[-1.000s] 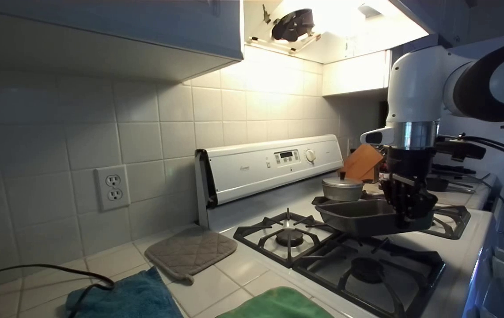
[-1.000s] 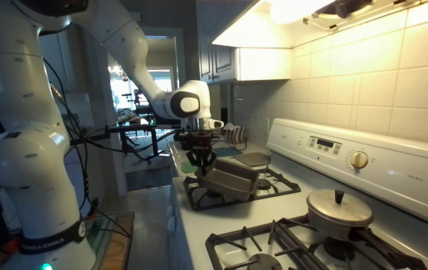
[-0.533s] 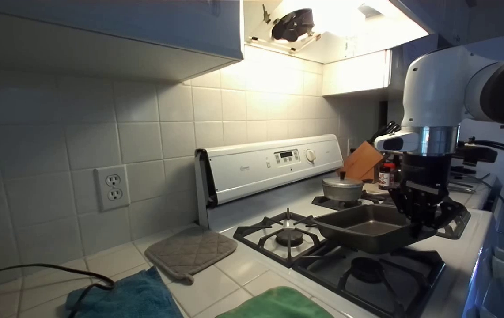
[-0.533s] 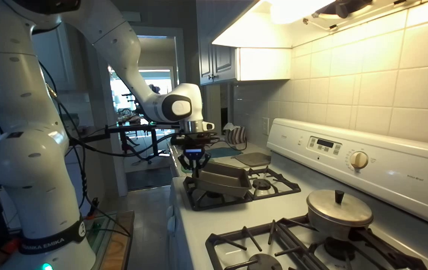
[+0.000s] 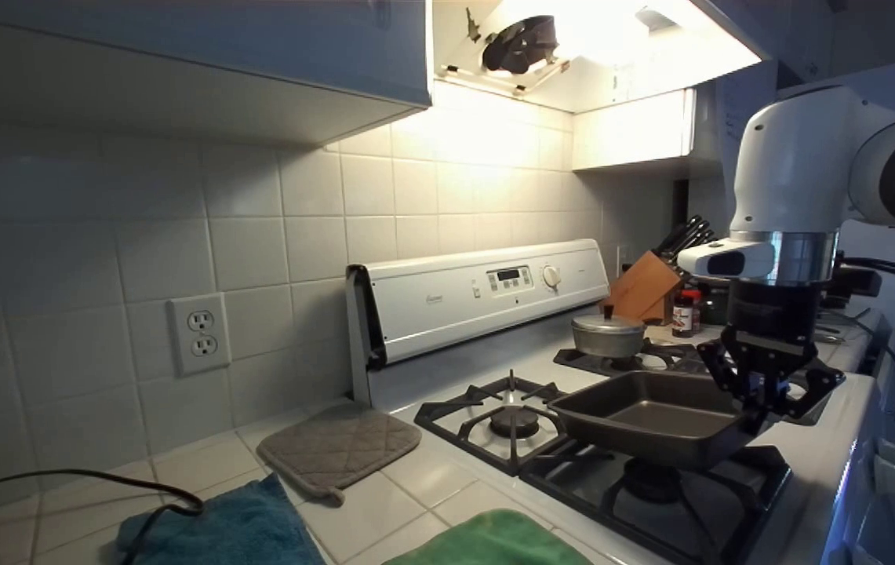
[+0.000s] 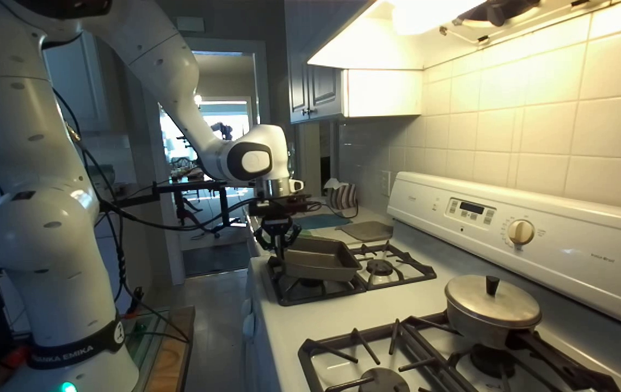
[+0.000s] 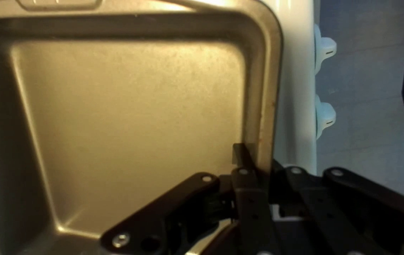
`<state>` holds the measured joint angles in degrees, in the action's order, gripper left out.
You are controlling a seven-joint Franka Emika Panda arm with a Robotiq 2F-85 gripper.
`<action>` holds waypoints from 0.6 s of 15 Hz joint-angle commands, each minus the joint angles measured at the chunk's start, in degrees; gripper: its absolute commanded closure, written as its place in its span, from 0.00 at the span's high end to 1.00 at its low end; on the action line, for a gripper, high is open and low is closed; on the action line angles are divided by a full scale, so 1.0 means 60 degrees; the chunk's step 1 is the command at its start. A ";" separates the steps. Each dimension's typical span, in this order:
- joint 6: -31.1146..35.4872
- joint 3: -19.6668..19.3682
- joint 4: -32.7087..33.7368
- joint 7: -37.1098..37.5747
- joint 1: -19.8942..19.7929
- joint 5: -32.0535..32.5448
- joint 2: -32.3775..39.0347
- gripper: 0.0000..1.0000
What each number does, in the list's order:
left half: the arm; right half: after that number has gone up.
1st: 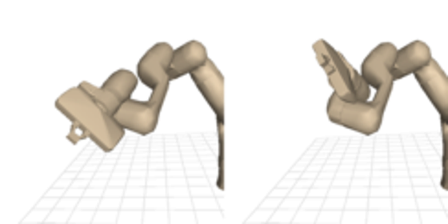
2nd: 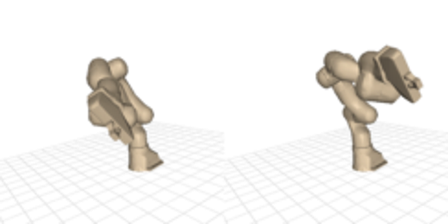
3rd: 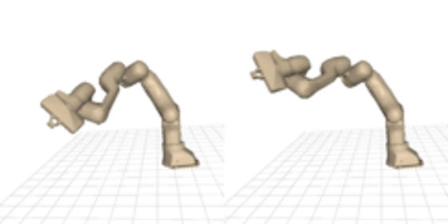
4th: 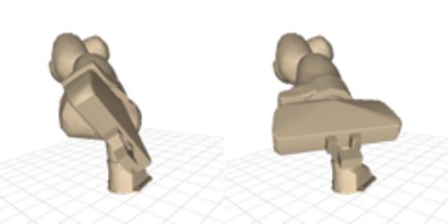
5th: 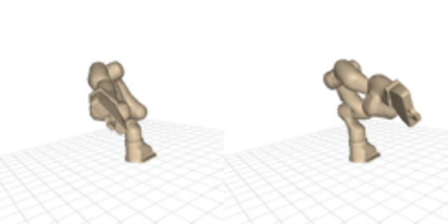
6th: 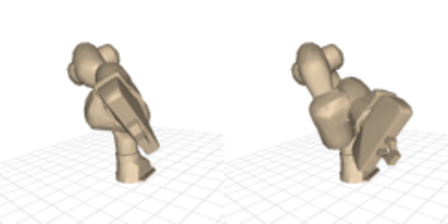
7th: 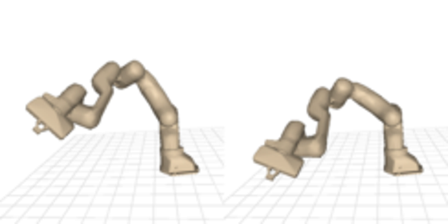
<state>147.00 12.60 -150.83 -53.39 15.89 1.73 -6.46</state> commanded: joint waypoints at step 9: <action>-0.0020 -0.0113 -0.0359 -0.1994 0.0197 -0.0557 -0.0196 0.02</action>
<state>147.26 12.53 -151.75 -62.55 16.47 -0.69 -6.48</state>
